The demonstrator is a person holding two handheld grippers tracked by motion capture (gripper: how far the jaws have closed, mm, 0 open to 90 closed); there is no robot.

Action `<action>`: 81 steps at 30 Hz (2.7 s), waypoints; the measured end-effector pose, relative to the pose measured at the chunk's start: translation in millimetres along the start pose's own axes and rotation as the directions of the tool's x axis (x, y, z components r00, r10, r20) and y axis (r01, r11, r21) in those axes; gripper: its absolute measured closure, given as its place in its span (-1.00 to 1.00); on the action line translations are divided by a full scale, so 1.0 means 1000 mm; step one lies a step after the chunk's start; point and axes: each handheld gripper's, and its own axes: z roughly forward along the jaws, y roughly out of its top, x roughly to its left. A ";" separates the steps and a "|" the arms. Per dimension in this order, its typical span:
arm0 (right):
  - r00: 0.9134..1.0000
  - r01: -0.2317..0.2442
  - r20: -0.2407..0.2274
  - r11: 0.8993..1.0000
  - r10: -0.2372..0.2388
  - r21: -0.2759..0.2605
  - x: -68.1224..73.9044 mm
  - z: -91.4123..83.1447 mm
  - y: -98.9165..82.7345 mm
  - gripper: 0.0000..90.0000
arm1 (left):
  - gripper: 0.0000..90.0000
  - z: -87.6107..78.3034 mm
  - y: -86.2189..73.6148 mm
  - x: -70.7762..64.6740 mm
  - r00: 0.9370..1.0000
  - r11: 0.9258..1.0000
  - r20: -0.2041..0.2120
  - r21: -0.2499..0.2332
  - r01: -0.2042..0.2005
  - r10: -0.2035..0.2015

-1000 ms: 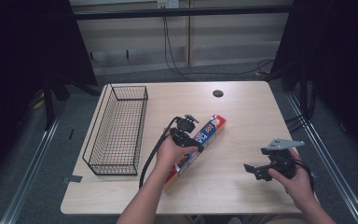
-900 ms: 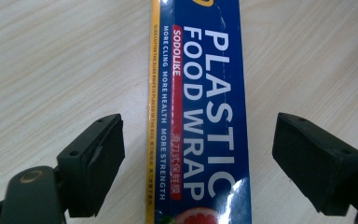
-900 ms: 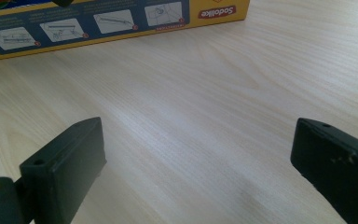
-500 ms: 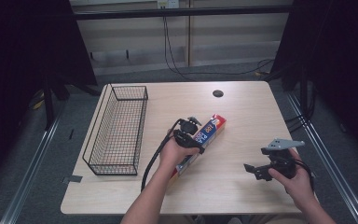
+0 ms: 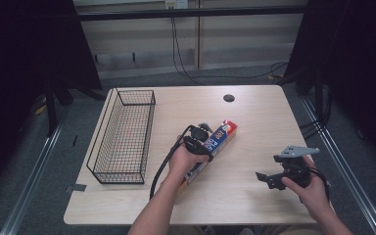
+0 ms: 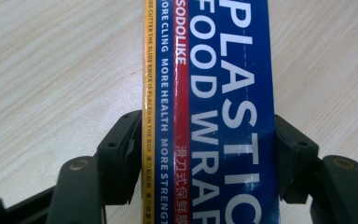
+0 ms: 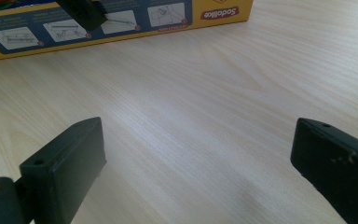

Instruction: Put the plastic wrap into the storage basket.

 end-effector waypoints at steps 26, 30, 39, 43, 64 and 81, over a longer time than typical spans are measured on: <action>1.000 -0.016 -0.004 1.000 0.016 -0.008 0.000 -0.001 0.000 -0.94 | -0.05 -0.041 0.014 0.004 0.996 0.995 -0.034 0.061 0.081 -0.079; 1.000 -0.012 -0.007 1.000 0.012 -0.008 0.000 -0.001 0.001 -0.94 | -0.05 -0.046 0.013 0.006 0.994 0.993 -0.048 0.061 0.099 -0.096; 1.000 -0.004 -0.003 1.000 0.004 -0.007 0.000 -0.001 0.001 -0.94 | -0.05 -0.061 0.010 0.015 0.989 0.989 -0.069 0.053 0.137 -0.133; 1.000 -0.009 -0.005 1.000 0.009 -0.010 0.000 -0.001 0.001 -0.94 | -0.05 -0.065 0.008 0.017 0.986 0.989 -0.086 0.045 0.144 -0.140; 1.000 -0.002 -0.011 1.000 0.002 -0.008 0.000 0.000 0.001 -0.95 | -0.05 -0.083 0.006 0.030 0.971 0.975 -0.107 0.035 0.220 -0.215; 1.000 0.002 -0.004 1.000 -0.002 -0.008 0.002 0.000 0.001 -0.95 | -0.05 -0.101 0.004 0.039 0.953 0.961 -0.128 0.002 0.277 -0.275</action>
